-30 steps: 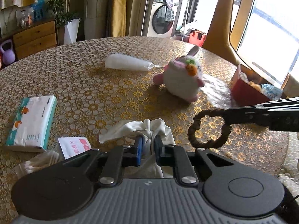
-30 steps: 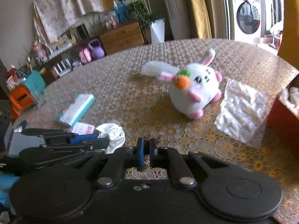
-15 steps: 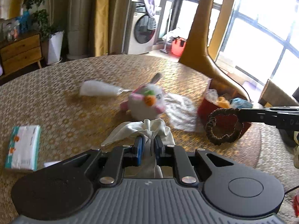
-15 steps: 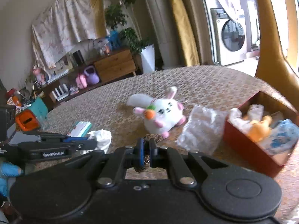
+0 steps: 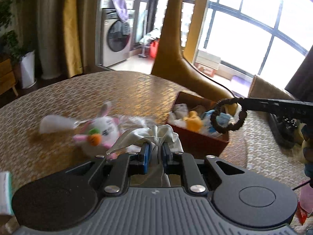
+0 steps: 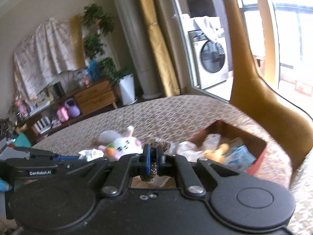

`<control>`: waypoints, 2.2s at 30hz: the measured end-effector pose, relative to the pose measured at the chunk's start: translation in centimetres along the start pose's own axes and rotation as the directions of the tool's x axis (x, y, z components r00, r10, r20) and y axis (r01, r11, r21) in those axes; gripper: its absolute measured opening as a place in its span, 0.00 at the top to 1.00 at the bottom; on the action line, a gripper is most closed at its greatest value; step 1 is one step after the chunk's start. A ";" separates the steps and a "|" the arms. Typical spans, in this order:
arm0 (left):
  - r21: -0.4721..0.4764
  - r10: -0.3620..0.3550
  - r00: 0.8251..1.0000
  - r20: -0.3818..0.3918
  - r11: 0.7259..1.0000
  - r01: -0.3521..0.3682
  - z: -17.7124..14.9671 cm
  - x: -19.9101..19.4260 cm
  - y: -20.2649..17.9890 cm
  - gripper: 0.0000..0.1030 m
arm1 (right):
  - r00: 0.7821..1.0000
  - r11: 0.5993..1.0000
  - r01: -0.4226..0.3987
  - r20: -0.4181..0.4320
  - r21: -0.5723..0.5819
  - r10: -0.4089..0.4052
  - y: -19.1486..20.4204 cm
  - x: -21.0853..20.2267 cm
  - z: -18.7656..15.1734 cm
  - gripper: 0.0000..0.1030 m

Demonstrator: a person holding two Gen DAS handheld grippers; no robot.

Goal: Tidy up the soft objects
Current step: 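Carry tissue with left tool while right tool carries bracelet over tin box, then lower tissue into tin box and open left tool while right tool releases bracelet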

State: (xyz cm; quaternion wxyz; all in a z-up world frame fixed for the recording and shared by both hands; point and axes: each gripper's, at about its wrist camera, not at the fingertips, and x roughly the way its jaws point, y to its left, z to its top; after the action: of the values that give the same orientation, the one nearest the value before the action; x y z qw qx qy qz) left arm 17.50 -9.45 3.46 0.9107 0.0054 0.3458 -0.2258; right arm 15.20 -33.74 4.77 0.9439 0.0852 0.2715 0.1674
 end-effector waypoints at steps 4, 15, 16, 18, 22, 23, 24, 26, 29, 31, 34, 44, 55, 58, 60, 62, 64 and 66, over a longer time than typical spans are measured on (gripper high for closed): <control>0.040 -0.034 0.999 -0.004 0.999 0.034 1.5 1.7 -2.7 0.86 | 0.999 0.999 0.034 0.029 0.018 -0.035 -2.5 -0.5 0.8 0.95; 0.082 -0.071 0.997 -0.022 0.994 0.072 4.8 7.6 -7.3 0.86 | 0.992 0.992 0.115 0.038 0.049 -0.117 -7.9 0.0 1.3 0.95; 0.084 -0.071 0.997 -0.022 0.994 0.073 5.2 8.3 -7.7 0.86 | 0.992 0.991 0.120 0.033 0.051 -0.122 -8.4 0.2 1.3 0.95; 0.089 -0.071 0.997 -0.020 0.993 0.073 6.1 9.5 -8.2 0.86 | 0.991 0.990 0.129 0.024 0.054 -0.130 -9.3 0.7 1.2 0.95; 0.091 -0.064 0.998 -0.018 0.994 0.065 7.6 12.2 -8.9 0.86 | 0.990 0.988 0.142 0.005 0.064 -0.143 -10.7 1.8 1.1 0.95; 0.086 -0.063 0.998 -0.021 0.994 0.064 7.9 12.9 -9.0 0.86 | 0.990 0.987 0.144 0.000 0.065 -0.144 -10.9 2.1 1.1 0.95; 0.082 -0.065 0.998 -0.026 0.994 0.067 8.2 13.7 -9.2 0.86 | 0.990 0.987 0.144 -0.004 0.068 -0.144 -11.2 2.3 1.1 0.95; 0.088 -0.063 0.998 -0.029 0.994 0.065 8.6 15.1 -9.6 0.86 | 0.989 0.986 0.146 -0.015 0.076 -0.145 -11.8 2.9 0.9 0.95; 0.082 -0.062 0.997 -0.040 0.994 0.065 9.0 17.2 -10.0 0.86 | 0.989 0.985 0.149 -0.034 0.091 -0.147 -12.8 3.9 0.6 0.95; 0.078 -0.061 0.997 -0.047 0.995 0.064 9.1 18.4 -10.2 0.86 | 0.989 0.984 0.145 -0.051 0.100 -0.140 -13.2 4.8 0.4 0.95; 0.071 -0.061 0.997 -0.054 0.995 0.065 9.1 20.0 -10.2 0.86 | 0.988 0.983 0.139 -0.078 0.117 -0.130 -14.0 6.1 -0.1 0.95; 0.071 -0.048 0.991 -0.128 0.996 0.058 8.1 24.2 -10.2 0.86 | 0.978 0.982 0.152 -0.159 0.115 -0.133 -14.7 9.2 -1.8 0.95; 0.083 -0.029 0.982 -0.188 0.996 0.045 6.9 26.4 -10.2 0.86 | 0.965 0.983 0.179 -0.202 0.049 -0.166 -14.4 9.8 -2.8 0.86; 0.079 -0.028 0.981 -0.193 0.996 0.044 6.7 26.5 -10.1 0.86 | 0.961 0.982 0.190 -0.205 0.001 -0.186 -13.9 9.8 -2.8 0.83; 0.074 -0.028 0.980 -0.195 0.996 0.043 6.6 26.5 -10.1 0.86 | 0.958 0.981 0.195 -0.211 -0.023 -0.195 -13.5 9.8 -2.8 0.82; 0.070 -0.029 0.980 -0.195 0.997 0.043 6.5 26.4 -10.2 0.86 | 0.955 0.979 0.200 -0.216 -0.031 -0.202 -13.4 9.8 -2.8 0.81; 0.071 -0.028 0.981 -0.192 0.997 0.042 6.6 26.2 -10.2 0.86 | 0.955 0.980 0.197 -0.222 -0.030 -0.198 -13.5 9.8 -2.8 0.78; 0.072 -0.031 0.981 -0.192 0.996 0.046 6.5 26.0 -10.1 0.86 | 0.954 0.980 0.199 -0.223 -0.030 -0.201 -13.4 9.7 -2.8 0.75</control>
State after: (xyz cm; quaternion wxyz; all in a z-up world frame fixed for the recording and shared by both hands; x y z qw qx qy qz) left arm 34.50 -30.22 -6.51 0.8680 0.0548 0.4227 -0.2547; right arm 25.03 -42.52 -5.60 0.9195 0.0345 0.3832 0.0807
